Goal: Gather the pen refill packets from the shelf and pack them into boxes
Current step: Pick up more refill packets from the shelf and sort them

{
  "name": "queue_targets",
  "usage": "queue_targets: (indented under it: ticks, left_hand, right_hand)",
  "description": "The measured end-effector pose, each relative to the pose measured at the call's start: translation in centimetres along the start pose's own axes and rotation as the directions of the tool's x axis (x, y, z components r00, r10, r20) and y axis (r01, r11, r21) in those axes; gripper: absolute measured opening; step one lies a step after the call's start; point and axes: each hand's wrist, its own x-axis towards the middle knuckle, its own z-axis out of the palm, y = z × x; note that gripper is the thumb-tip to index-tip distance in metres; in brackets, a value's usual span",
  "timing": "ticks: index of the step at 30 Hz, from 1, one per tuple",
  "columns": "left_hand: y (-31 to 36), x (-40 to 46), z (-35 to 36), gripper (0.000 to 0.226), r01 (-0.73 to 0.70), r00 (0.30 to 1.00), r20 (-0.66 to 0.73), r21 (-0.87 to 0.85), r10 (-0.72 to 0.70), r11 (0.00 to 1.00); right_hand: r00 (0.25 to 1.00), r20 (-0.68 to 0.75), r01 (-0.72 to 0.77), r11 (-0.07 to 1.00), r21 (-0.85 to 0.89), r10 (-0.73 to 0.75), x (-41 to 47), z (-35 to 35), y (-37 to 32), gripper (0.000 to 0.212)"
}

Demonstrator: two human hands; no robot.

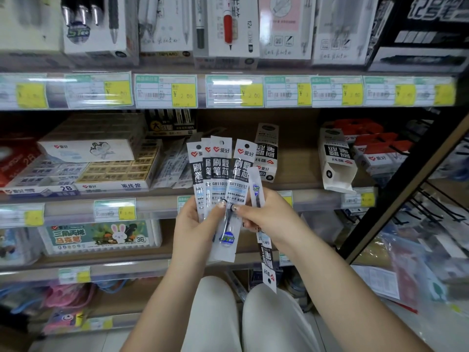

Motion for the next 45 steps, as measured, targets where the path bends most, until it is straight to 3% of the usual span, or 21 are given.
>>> queue_targets:
  ticks: [16,20,25,30,34,39,41,45]
  left_hand:
    - [-0.3,0.3,-0.2,0.022,0.034,0.999,0.02,0.035,-0.034,0.999]
    - [-0.2,0.3,-0.3,0.023,0.041,0.999,0.009,0.044,-0.042,0.998]
    - [-0.3,0.2,-0.3,0.022,0.073,0.997,0.002,0.055,-0.074,0.996]
    - [-0.2,0.1,-0.3,0.021,0.092,0.996,-0.009,0.062,-0.092,0.994]
    - [0.0,0.1,-0.4,0.019,0.098,0.995,-0.01,0.072,-0.098,0.993]
    - [0.1,0.3,-0.7,0.02,0.087,0.996,-0.003,0.077,-0.087,0.993]
    - [0.1,0.5,-0.7,0.021,0.077,0.997,0.006,0.083,-0.078,0.994]
    - [-0.1,0.5,-0.6,0.023,0.063,0.998,0.002,0.088,-0.063,0.994]
  right_hand:
    - [1.0,-0.015,-0.009,1.0,0.007,0.009,0.0,-0.3,-0.1,0.01]
    - [0.996,-0.09,0.004,0.987,0.162,0.011,0.2,-0.2,-0.1,0.013]
    - [0.991,-0.08,-0.063,0.885,0.46,0.112,1.1,-0.9,-0.5,0.043]
    - [0.993,-0.034,-0.069,0.771,0.633,0.116,0.8,-1.3,-1.4,0.035]
    - [0.996,-0.025,-0.048,0.768,0.639,0.083,0.5,-1.8,-1.6,0.034]
    - [0.967,-0.217,-0.007,0.866,0.5,0.133,0.7,-2.7,-1.5,0.043]
    - [0.954,-0.255,0.01,0.834,0.551,0.157,0.6,-3.2,-1.6,0.039]
    - [0.974,-0.185,0.052,0.674,0.736,0.127,0.4,-3.6,-1.8,0.02]
